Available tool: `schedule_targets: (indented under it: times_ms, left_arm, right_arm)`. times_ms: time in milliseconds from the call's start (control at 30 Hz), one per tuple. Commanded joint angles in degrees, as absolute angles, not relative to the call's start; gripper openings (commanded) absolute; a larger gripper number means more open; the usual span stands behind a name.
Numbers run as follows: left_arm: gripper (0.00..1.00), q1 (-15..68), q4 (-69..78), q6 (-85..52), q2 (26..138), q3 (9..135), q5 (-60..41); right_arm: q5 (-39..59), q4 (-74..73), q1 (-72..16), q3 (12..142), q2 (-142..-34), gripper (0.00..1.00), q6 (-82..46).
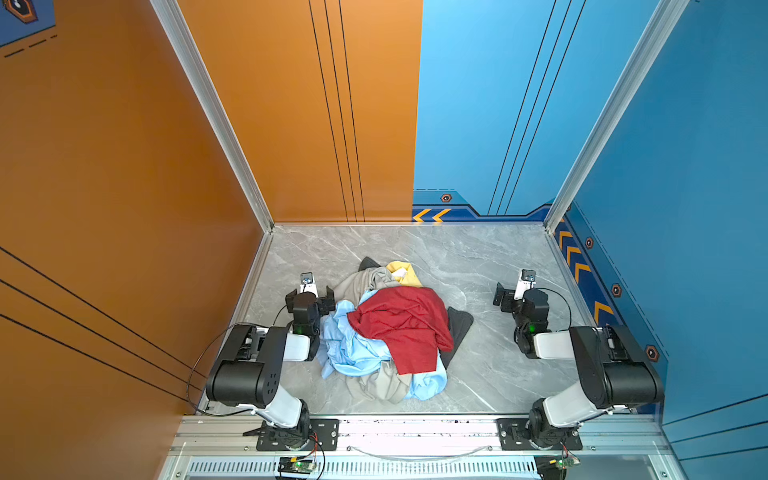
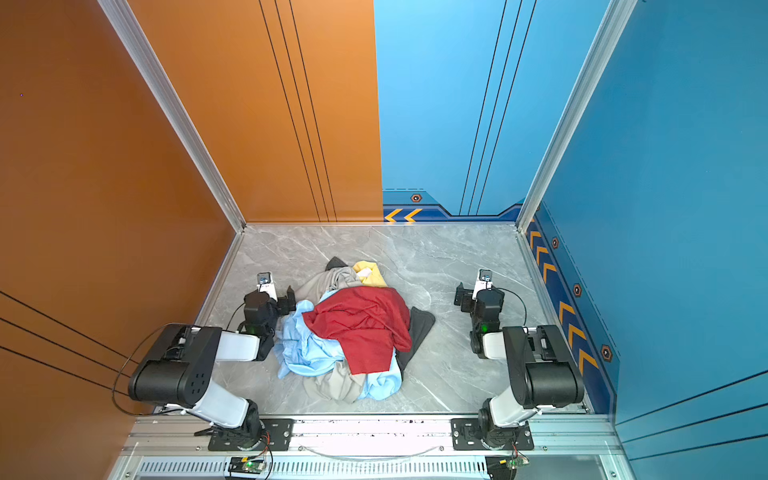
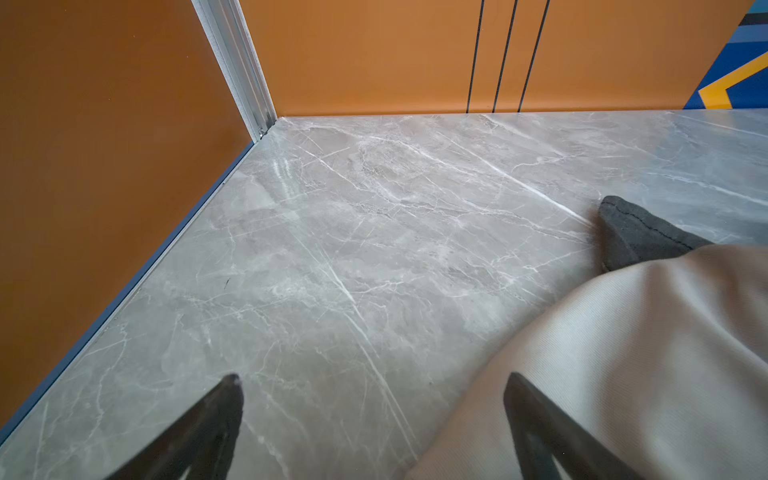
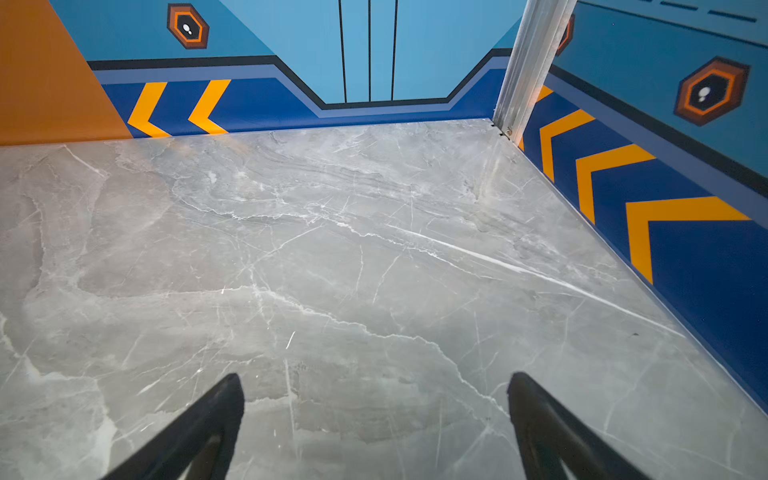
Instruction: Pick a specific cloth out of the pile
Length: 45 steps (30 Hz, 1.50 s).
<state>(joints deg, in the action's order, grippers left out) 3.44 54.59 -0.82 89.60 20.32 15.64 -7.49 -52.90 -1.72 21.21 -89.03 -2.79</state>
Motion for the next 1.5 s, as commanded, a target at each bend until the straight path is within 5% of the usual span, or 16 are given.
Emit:
schedule_targets:
  times_ms: [0,1467]
  left_arm:
    - [0.98,3.3,54.8,0.2,89.8,21.0,15.2]
    - [0.98,2.6,54.7,-0.5,89.9,21.1,14.8]
  right_arm:
    - [-6.8,-52.0,-1.7,21.4,-88.7,0.99,-3.3]
    - [-6.5,-51.3,-1.5,21.7,-88.6,0.99,-3.5]
